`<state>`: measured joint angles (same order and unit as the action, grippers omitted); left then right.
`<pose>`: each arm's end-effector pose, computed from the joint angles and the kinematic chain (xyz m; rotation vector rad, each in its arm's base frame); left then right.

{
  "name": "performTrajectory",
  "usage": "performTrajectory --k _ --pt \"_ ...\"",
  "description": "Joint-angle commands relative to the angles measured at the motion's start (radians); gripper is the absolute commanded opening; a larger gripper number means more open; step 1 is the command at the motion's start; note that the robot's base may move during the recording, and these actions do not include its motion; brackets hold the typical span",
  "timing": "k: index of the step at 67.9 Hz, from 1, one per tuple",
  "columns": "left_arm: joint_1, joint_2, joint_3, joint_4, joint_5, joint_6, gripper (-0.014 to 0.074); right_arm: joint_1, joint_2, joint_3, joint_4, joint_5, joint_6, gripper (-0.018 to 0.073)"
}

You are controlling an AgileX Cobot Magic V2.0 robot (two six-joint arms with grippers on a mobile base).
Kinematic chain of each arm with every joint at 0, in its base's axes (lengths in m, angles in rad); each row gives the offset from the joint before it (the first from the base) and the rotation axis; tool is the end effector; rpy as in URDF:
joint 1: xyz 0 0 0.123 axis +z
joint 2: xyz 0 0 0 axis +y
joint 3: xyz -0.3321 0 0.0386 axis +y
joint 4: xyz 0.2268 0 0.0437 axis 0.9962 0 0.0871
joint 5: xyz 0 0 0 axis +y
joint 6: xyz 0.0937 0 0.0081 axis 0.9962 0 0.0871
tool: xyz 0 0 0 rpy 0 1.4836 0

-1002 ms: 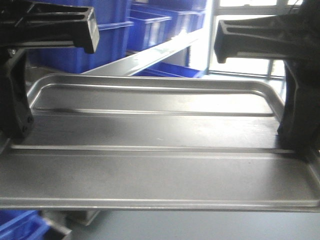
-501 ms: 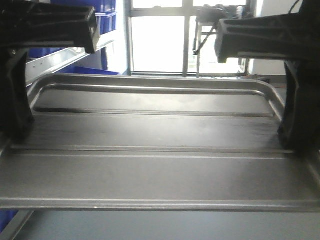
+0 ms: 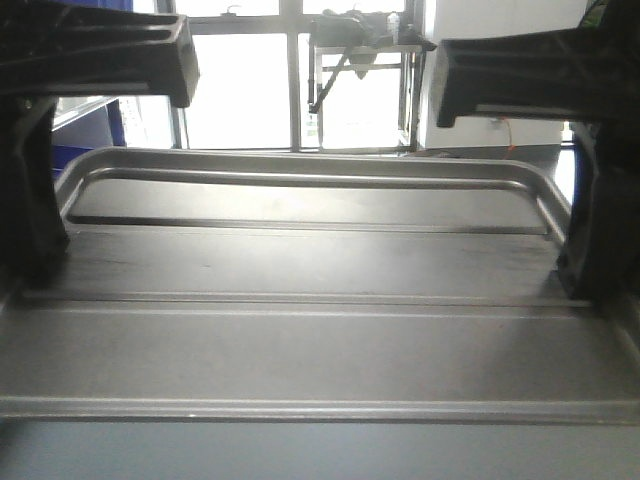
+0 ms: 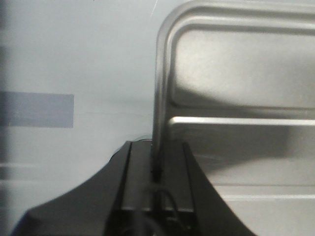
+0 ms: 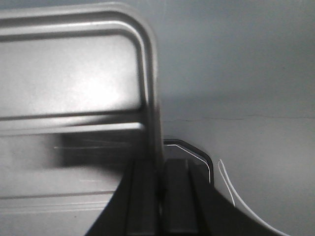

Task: Grab silver tray and place in blue box
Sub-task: 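Hold the tray in both grippers while the base drives to the blue bin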

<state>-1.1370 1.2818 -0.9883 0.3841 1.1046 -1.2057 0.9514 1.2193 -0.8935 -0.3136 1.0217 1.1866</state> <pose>0.1116 -0.1659 0.3436 0.0818 2.7029 -0.1306 0.1248 0.1325 0.3311 0.1537 2.7288 0.1804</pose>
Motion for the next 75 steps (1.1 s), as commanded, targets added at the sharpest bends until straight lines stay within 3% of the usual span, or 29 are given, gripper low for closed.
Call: performTrajectory --k 1,75 --pt "-0.012 -0.028 -0.026 0.007 -0.03 0.002 -0.0101 0.003 -0.028 -0.033 -0.036 -0.051 0.006 0.0056" --pt "-0.012 -0.028 -0.026 0.008 -0.03 0.002 -0.0101 0.003 -0.028 -0.033 -0.036 -0.05 0.006 0.0056"
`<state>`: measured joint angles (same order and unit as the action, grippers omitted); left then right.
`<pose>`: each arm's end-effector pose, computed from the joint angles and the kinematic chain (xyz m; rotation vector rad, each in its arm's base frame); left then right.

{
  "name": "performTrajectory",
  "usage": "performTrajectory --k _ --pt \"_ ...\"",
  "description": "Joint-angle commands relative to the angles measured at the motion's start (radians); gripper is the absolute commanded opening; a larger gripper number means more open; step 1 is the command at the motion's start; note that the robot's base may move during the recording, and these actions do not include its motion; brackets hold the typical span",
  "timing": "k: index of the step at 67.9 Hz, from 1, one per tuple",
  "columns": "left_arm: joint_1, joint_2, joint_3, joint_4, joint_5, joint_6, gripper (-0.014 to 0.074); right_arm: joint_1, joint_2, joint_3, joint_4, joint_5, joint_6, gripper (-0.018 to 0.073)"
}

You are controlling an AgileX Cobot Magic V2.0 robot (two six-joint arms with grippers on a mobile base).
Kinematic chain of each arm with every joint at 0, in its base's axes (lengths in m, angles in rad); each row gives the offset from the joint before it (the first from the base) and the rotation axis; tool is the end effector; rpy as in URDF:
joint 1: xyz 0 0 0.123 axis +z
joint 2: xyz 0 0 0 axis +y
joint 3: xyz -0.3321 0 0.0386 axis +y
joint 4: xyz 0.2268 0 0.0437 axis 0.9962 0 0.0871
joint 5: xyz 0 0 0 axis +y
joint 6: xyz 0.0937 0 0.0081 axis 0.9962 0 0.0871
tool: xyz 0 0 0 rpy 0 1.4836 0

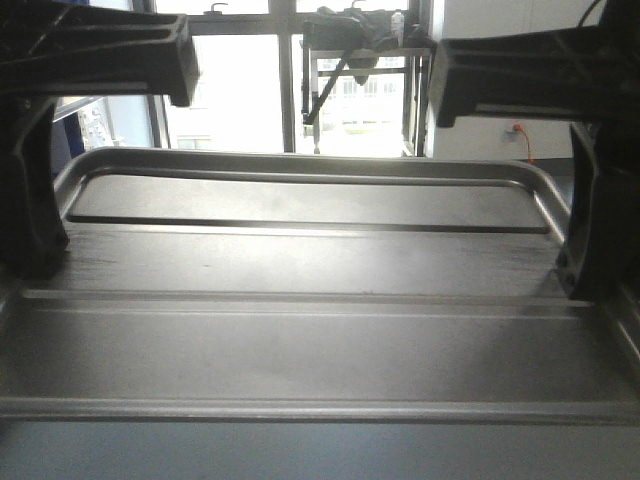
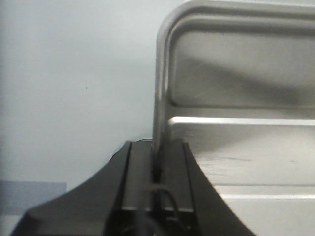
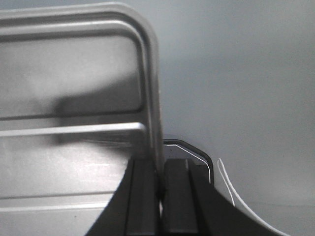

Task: Grab silver tray and place in blue box
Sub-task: 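Hold the tray in both grippers while the base drives to the blue bin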

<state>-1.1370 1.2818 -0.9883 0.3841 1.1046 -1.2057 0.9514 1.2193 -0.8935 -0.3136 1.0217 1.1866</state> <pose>0.1116 -0.1659 0.3436 0.0818 2.7029 -0.1306 0.1248 0.1325 0.3311 0.1537 2.7288 0.1804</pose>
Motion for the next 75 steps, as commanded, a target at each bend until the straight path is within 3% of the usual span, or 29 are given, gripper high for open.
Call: performTrajectory --k 1,75 --pt "-0.012 -0.028 -0.026 0.007 -0.03 0.002 -0.01 0.003 -0.028 -0.033 -0.036 -0.05 0.006 0.0056" --pt "-0.012 -0.028 -0.026 0.013 -0.03 0.002 -0.01 0.003 -0.028 -0.033 -0.036 -0.051 0.006 0.0056"
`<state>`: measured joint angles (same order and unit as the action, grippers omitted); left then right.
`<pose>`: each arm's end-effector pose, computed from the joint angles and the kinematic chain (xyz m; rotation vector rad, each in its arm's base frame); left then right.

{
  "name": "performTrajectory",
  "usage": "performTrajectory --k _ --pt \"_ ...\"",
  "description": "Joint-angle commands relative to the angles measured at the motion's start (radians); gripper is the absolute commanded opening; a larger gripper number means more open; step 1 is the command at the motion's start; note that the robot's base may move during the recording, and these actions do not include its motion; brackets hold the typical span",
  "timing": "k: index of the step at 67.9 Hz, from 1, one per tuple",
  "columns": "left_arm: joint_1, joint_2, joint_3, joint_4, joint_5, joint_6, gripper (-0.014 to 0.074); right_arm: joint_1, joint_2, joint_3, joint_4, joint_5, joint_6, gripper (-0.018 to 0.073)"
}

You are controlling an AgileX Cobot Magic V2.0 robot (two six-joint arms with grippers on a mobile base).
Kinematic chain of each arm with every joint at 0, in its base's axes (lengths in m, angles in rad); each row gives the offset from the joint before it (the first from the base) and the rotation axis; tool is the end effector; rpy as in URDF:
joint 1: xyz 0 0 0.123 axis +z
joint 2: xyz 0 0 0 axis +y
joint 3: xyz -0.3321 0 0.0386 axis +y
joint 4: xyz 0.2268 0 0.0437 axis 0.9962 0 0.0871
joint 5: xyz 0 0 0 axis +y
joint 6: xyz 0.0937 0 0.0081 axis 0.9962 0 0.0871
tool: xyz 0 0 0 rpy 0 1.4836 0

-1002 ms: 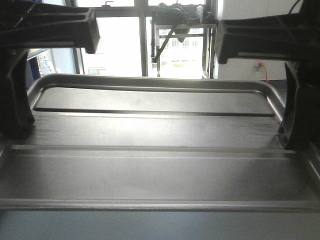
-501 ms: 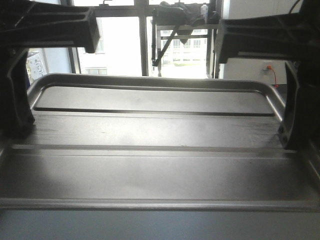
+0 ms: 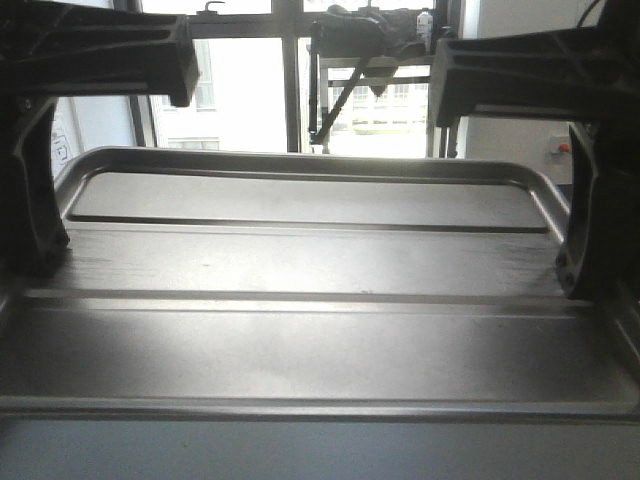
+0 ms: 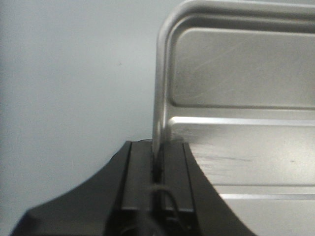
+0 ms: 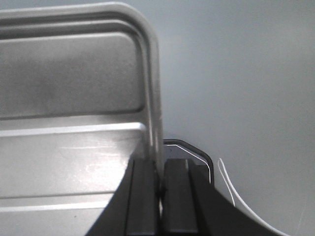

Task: Grab silver tray and place in blue box
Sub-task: 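Hold the tray in both grippers while the base drives to the blue bin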

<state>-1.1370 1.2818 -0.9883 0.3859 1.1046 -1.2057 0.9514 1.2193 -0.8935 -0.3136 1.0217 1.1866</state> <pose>0.1117 -0.1659 0.3437 0.0826 2.7013 -0.1296 0.1248 0.1325 0.3311 0.1537 2.7288 0.1804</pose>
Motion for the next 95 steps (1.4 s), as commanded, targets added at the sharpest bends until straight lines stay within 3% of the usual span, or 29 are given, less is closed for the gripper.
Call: performTrajectory --k 1,95 --pt "-0.012 -0.028 -0.026 0.012 -0.03 0.002 -0.0101 0.003 -0.028 -0.033 -0.036 -0.051 0.006 0.0056" --pt "-0.012 -0.028 -0.026 0.012 -0.03 0.002 -0.0101 0.003 -0.028 -0.033 -0.036 -0.05 0.006 0.0056"
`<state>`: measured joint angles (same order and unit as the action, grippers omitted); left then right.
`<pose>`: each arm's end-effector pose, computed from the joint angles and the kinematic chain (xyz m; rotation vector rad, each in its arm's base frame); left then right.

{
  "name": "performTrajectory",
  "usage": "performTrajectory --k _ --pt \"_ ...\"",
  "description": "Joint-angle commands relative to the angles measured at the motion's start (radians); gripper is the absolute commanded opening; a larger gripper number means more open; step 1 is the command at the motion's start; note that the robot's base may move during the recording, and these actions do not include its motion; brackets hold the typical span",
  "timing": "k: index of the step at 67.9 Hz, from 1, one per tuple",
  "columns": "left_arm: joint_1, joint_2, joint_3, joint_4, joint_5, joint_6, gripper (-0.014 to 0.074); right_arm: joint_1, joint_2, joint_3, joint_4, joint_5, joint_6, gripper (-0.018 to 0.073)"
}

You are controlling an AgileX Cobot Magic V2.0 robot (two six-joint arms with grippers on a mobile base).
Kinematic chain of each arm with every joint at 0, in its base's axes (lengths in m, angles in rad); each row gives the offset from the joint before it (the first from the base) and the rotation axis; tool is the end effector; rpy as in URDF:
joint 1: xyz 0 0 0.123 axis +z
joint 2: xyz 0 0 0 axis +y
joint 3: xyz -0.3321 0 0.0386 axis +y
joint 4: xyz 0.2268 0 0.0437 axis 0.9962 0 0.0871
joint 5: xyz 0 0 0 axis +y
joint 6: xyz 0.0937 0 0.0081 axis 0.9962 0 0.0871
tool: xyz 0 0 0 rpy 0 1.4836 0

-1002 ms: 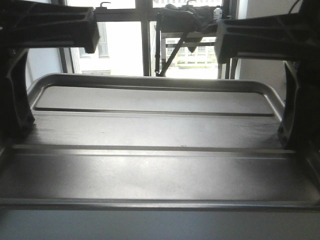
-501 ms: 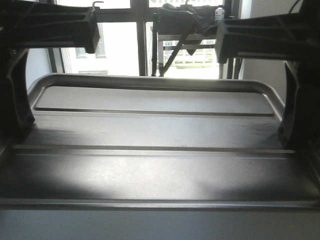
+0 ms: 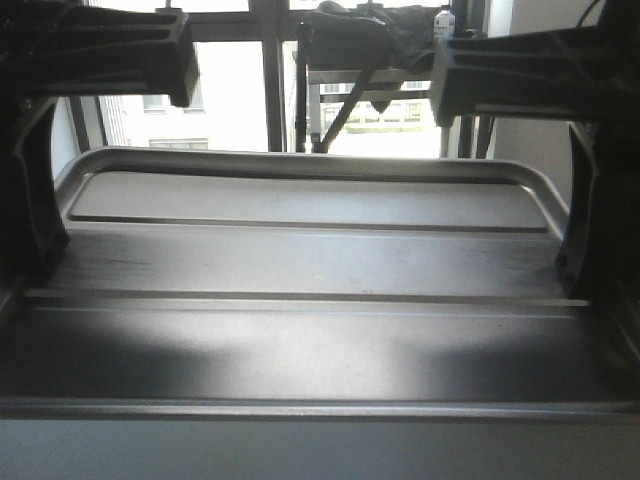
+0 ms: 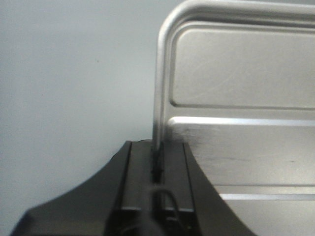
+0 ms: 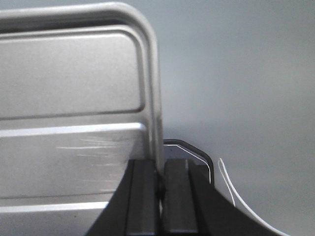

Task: Grab silver tray and place in blue box
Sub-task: 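Hold the tray in both grippers while the base drives to the blue bin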

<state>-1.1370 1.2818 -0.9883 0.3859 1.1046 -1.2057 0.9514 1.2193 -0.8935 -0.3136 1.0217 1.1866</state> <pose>0.1117 -0.1659 0.3437 0.0826 2.7013 -0.1296 0.1248 0.1325 0.3311 0.1537 2.7288 0.1804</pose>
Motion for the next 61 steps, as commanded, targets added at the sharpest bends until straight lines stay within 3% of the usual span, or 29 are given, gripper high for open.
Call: performTrajectory --k 1,61 --pt "-0.012 -0.028 -0.026 0.012 -0.03 0.002 -0.01 0.003 -0.028 -0.033 -0.036 -0.05 0.006 0.0056" --pt "-0.012 -0.028 -0.026 0.012 -0.03 0.002 -0.0101 0.003 -0.028 -0.033 -0.036 -0.05 0.006 0.0056"
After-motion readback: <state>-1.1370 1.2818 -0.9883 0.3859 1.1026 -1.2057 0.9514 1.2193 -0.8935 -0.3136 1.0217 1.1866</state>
